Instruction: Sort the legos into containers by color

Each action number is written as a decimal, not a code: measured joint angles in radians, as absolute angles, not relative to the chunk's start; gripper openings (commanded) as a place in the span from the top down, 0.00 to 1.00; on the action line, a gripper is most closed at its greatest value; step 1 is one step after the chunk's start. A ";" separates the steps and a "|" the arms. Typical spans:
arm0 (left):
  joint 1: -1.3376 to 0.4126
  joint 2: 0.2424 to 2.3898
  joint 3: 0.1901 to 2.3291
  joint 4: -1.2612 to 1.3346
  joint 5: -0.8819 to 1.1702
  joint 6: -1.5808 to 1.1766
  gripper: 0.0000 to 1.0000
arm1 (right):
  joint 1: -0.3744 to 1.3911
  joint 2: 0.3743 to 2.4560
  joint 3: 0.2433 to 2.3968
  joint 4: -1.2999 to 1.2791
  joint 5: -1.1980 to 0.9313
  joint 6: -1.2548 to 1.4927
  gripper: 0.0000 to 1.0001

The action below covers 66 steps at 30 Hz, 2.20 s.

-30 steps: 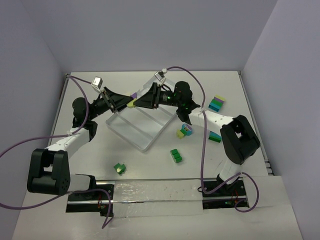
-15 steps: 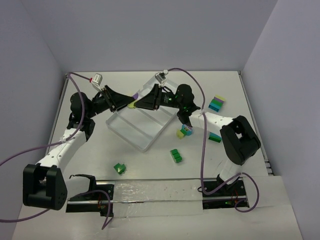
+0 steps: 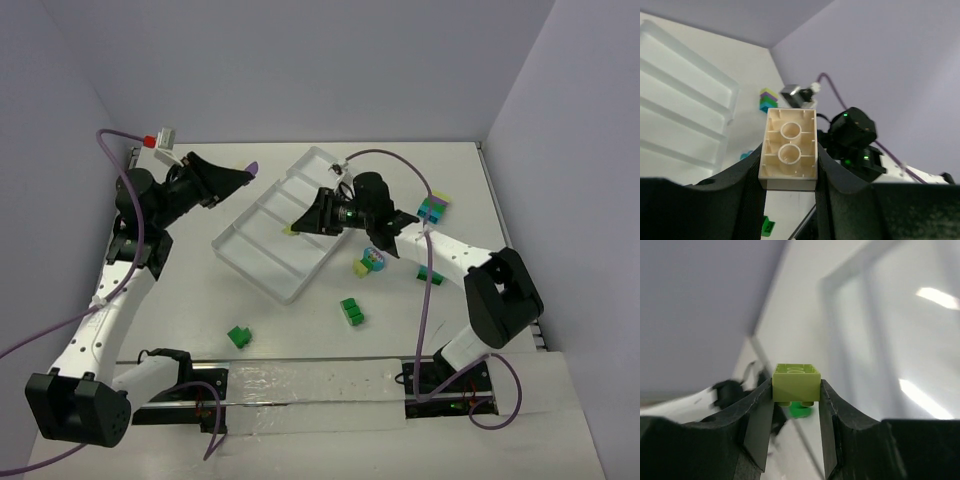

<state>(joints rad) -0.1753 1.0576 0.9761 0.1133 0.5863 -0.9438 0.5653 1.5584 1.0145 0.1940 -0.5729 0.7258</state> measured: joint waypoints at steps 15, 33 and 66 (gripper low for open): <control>-0.175 1.028 0.976 -0.065 0.508 -0.827 1.00 | 0.493 1.671 1.371 -0.236 0.159 0.405 1.00; -0.175 1.028 0.962 -0.127 0.509 -0.798 1.00 | 0.384 2.250 1.978 -0.411 0.158 0.394 0.80; -0.175 1.078 0.918 -0.073 0.646 -0.775 1.00 | 0.396 1.491 1.211 0.044 -0.489 0.419 0.27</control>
